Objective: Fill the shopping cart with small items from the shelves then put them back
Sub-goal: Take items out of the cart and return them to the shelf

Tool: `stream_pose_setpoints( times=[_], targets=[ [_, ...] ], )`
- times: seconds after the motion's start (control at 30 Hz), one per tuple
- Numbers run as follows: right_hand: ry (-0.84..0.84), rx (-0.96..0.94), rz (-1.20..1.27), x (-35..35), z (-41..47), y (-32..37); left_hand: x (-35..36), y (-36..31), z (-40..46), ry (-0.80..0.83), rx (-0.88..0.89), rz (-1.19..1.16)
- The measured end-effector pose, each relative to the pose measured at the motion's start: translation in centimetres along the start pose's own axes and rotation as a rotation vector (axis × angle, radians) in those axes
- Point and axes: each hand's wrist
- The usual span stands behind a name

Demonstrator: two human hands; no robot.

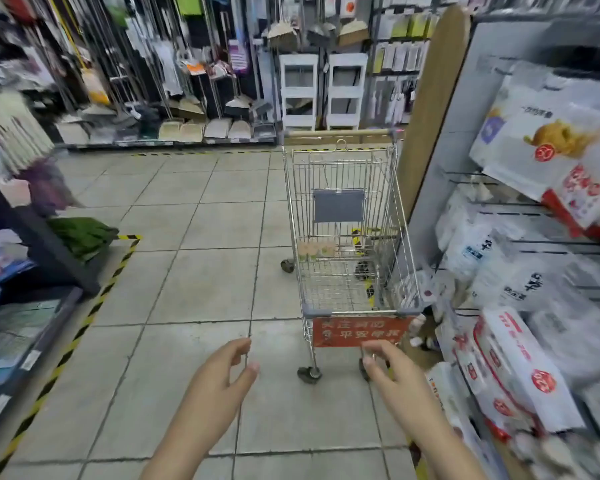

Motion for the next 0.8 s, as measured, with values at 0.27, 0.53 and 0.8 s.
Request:
stream_pose_setpoints(
  times=[0.27,0.53,0.8],
  targets=[
    [0.067,-0.04,0.011,7.8,15.9,4.1,-5.4,6.2,15.4,-0.017,-0.122,0.032],
    [-0.118,0.111,0.052,12.8,28.0,5.8,-10.6,7.7,35.4,0.081,0.016,0.06],
    [-0.321,0.359,0.161,12.4,35.2,3.6,-6.6,0.1,50.5,0.304,0.383,0.161]
  ],
)
Point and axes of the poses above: each hand's wrist, its own z-axis towards the middle knuckle, its own x-axis out of the palm, y = z × x, and after that the axes turned 11 degrees about z, right-handed
